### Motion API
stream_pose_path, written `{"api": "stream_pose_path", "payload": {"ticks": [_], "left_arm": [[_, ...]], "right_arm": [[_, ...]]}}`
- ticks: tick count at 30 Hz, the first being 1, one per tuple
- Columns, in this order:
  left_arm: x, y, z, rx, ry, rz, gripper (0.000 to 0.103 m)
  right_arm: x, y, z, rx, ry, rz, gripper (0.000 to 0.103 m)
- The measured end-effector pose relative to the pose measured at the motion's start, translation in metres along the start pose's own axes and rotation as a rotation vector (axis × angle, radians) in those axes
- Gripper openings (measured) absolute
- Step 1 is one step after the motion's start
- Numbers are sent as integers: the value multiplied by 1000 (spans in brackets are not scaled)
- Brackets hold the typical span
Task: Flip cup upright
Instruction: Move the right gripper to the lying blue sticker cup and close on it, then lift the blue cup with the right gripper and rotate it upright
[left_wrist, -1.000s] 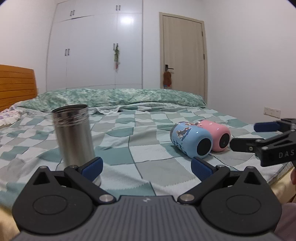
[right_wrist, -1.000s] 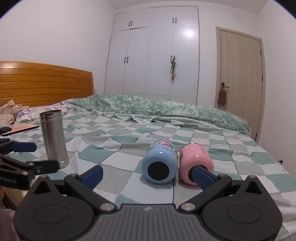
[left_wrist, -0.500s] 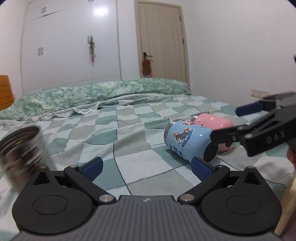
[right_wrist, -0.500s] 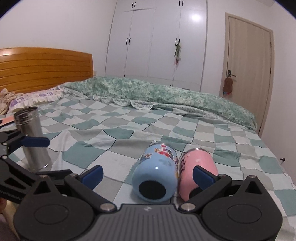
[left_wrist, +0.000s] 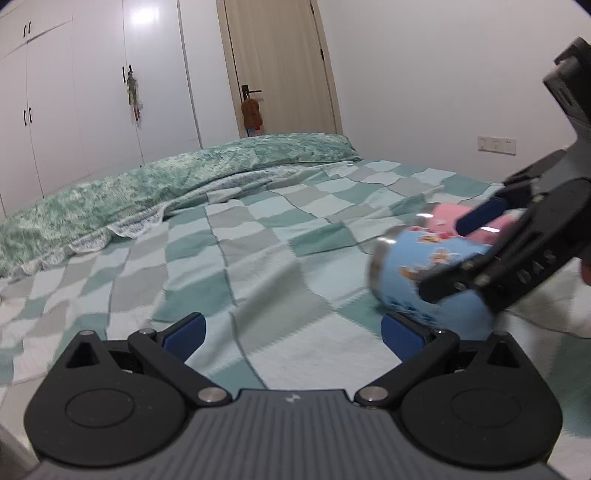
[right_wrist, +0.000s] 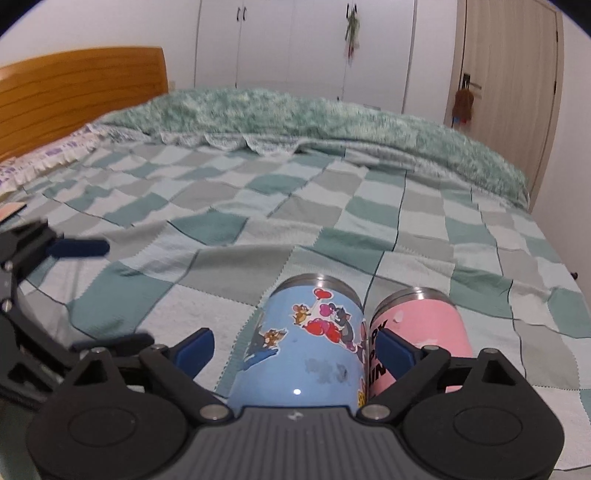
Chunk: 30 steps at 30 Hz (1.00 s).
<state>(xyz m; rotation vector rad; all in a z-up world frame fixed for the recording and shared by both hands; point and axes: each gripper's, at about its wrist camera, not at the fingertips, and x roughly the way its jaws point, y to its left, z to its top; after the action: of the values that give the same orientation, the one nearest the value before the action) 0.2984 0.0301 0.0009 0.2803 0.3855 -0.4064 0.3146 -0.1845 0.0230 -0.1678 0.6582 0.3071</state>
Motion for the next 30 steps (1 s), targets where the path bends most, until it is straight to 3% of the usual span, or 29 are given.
{"api": "stream_pose_path", "payload": {"ticks": [4,7,19,30], "left_arm": [[10,21,5,-9,-2,2,103],[11,32,11,-18,-4,-49,103],[17,25,-4,11,44,-122,103],[8,17,-10,64,50,-153,103]], "right_arm": [[13,2,3,16,44,-6,90],[20,5,6,8,74,-35,90],[43,7,10,5,216,-57,86],[39,14,12,-18,207,-49,85]]}}
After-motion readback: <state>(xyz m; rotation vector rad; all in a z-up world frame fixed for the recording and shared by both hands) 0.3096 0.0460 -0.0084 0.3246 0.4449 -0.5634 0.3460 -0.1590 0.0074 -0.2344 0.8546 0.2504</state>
